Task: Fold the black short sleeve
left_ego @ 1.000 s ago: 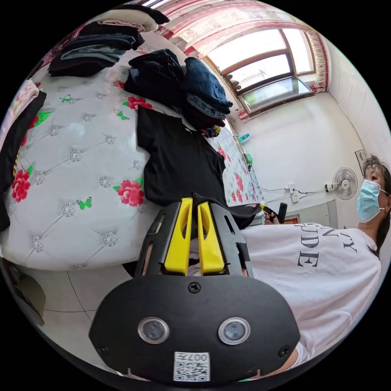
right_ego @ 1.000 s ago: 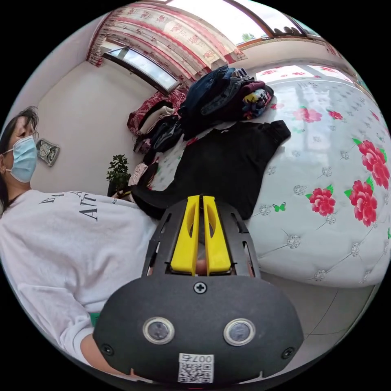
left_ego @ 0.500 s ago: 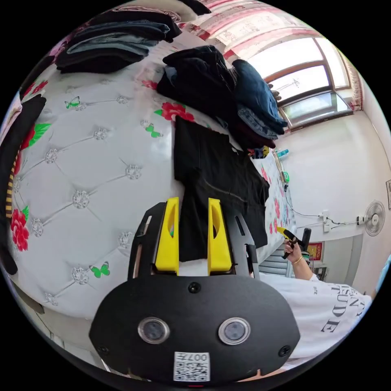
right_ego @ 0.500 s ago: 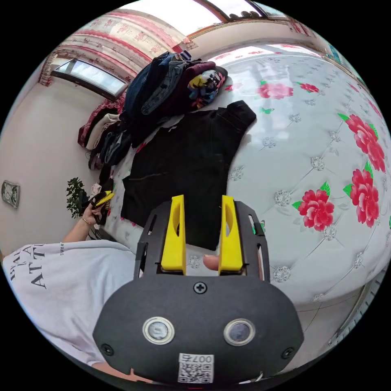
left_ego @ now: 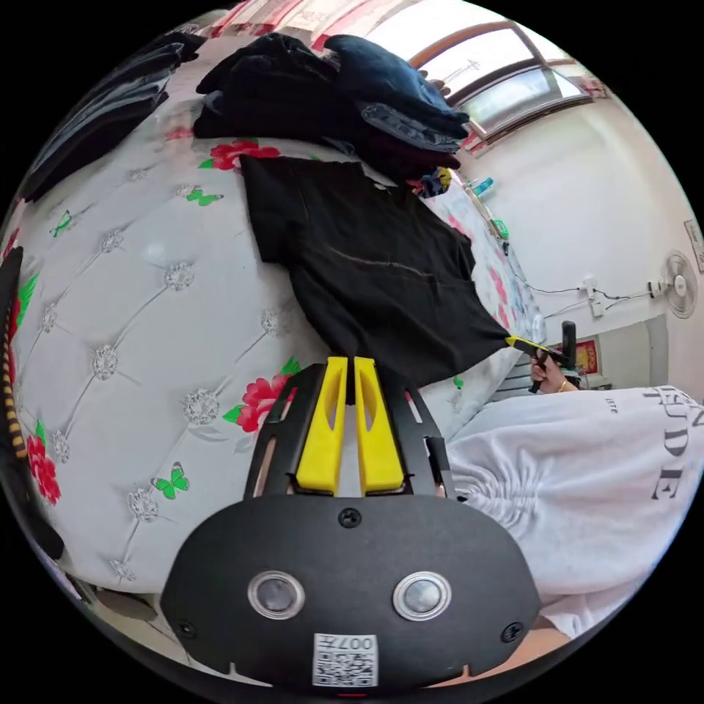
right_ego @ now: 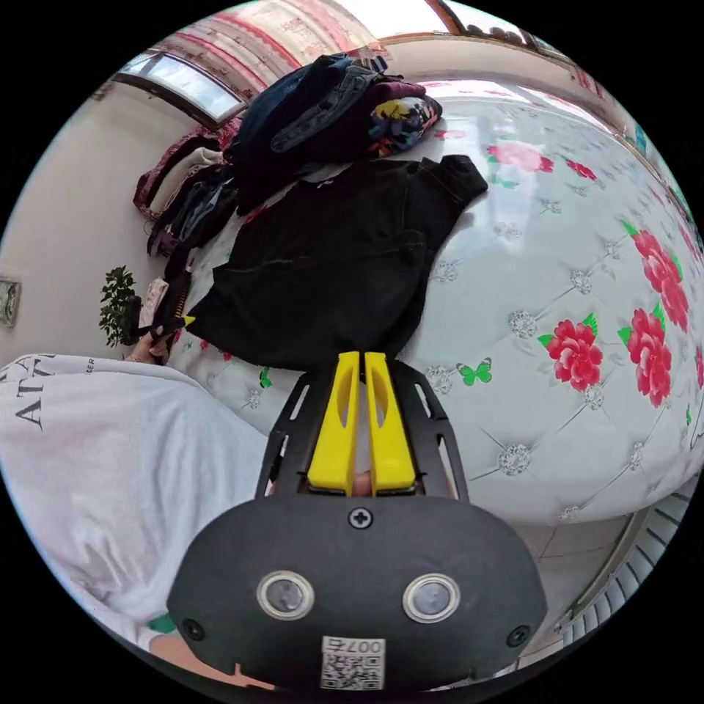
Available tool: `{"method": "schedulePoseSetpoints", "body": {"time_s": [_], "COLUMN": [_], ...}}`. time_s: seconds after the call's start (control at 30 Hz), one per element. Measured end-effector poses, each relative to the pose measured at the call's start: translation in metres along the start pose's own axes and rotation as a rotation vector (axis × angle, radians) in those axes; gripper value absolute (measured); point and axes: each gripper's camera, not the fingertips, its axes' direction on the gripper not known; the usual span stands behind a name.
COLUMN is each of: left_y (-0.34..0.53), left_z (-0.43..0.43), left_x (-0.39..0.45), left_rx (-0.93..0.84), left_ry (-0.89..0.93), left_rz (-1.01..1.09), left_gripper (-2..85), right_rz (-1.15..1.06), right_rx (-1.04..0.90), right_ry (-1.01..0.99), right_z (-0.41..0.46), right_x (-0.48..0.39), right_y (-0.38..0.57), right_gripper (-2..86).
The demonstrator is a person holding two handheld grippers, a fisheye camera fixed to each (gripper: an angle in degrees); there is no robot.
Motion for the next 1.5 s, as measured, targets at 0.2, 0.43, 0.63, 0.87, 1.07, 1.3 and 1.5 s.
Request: {"method": "schedulePoseSetpoints", "body": {"time_s": [0.2,0.43,0.63,0.87,1.07,1.3,1.5], "left_y": [0.003,-0.092,-0.193,-0.159,-0.081,0.082,0.129], "left_z": [-0.123,-0.126,-0.202,-0.265,-0.196,-0.011,-0.030], "left_x": [0.041,-0.020,0.052,0.110,0.074,-0.048,-0.028], "left_rx": [0.185,0.122,0.203,0.269,0.106,-0.197,-0.192], "left_ry": [0.224,0.355,0.216,0.144,0.058,0.003,-0.020], "left_rz": [0.097,-0.104,0.136,0.336,0.212,-0.327,-0.270], "left_gripper": [-0.8,-0.8,-0.9,-0.8,-0.8,-0.9,-0.2], "right_rz": [-0.083,-0.061,-0.253,-0.548,-0.474,-0.043,0.030], "right_rx": [0.302,0.178,0.368,0.488,0.255,-0.161,-0.214], "right_ry": [-0.289,-0.299,-0.193,-0.149,-0.076,-0.038,-0.020], "right_z": [-0.141,-0.133,-0.196,-0.257,-0.156,0.075,0.098], "right_x": [-0.009,0.019,-0.027,-0.066,-0.037,0.066,0.084], "right_y": [0.016,-0.067,-0.140,-0.074,0.021,0.158,0.218], "right_gripper": [-0.2,-0.3,-0.3,-0.3,-0.3,-0.3,-0.2]}}
